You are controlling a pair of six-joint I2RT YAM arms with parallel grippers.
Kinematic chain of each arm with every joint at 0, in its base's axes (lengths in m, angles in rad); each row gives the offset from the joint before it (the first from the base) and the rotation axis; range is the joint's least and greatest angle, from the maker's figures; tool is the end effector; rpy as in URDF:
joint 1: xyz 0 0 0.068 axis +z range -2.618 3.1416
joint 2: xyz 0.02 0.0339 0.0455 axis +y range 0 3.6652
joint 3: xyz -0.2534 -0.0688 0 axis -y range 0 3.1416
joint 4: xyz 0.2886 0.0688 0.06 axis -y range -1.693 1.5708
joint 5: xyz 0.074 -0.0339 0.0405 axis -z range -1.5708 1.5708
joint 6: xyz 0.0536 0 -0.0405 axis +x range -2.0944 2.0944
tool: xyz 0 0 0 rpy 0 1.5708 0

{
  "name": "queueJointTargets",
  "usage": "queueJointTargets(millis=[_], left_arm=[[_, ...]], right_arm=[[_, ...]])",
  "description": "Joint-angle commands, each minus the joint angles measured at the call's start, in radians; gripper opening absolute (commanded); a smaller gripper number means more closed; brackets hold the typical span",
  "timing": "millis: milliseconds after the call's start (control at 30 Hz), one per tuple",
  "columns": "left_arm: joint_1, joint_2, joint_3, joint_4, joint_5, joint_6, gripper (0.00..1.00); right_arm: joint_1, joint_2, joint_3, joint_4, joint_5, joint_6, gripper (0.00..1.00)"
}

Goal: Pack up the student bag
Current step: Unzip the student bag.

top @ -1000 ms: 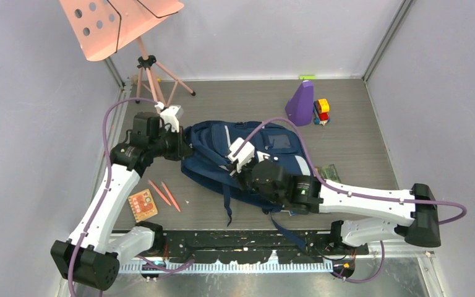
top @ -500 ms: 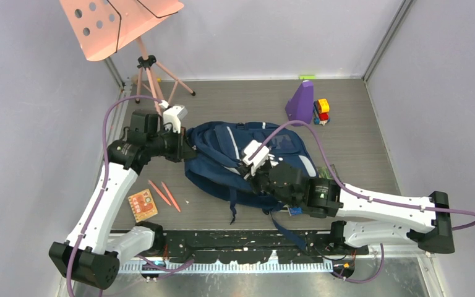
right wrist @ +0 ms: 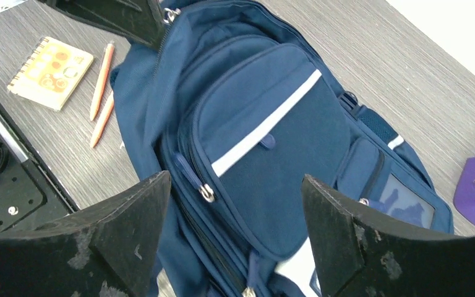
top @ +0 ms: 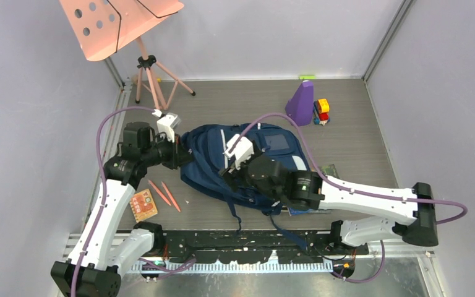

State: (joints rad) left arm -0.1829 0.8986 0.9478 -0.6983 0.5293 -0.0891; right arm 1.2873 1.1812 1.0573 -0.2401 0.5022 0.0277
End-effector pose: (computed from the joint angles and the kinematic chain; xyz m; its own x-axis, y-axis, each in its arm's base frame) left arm 0.2343 -0.0709 0.3132 -0.6412 0.0405 -0.7663 0.4974 0.7823 -0.3749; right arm 0.1172 0.3102 0.3287 -0.1194 -0.3229 -0.9389 -0.7127 0.6862 -0.1454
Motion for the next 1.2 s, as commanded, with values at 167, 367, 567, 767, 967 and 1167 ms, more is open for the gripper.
queueJointTargets(millis=[167, 367, 567, 767, 967, 1167], left_arm=[[-0.002, -0.036, -0.019, 0.135, 0.143, -0.016, 0.00], [-0.001, -0.055, -0.026, 0.143, 0.150, -0.022, 0.00], [-0.001, -0.060, -0.003, 0.124, 0.125, -0.002, 0.00], [-0.001, -0.051, 0.082, 0.035, 0.035, 0.037, 0.00], [-0.001, -0.009, 0.197, -0.065, -0.046, 0.071, 0.00], [-0.014, 0.071, 0.330, -0.182, -0.144, 0.084, 0.00]], right_arm=[[-0.011, 0.230, 0.176, 0.154, -0.115, -0.002, 0.85], [-0.028, 0.371, 0.281, 0.150, -0.130, -0.020, 0.78], [-0.036, 0.405, 0.283, 0.140, -0.069, -0.021, 0.40], [-0.037, 0.339, 0.204, 0.113, -0.044, -0.019, 0.03], [-0.036, 0.249, 0.110, 0.077, -0.050, -0.023, 0.01], [-0.036, 0.175, 0.037, 0.037, -0.075, -0.017, 0.01]])
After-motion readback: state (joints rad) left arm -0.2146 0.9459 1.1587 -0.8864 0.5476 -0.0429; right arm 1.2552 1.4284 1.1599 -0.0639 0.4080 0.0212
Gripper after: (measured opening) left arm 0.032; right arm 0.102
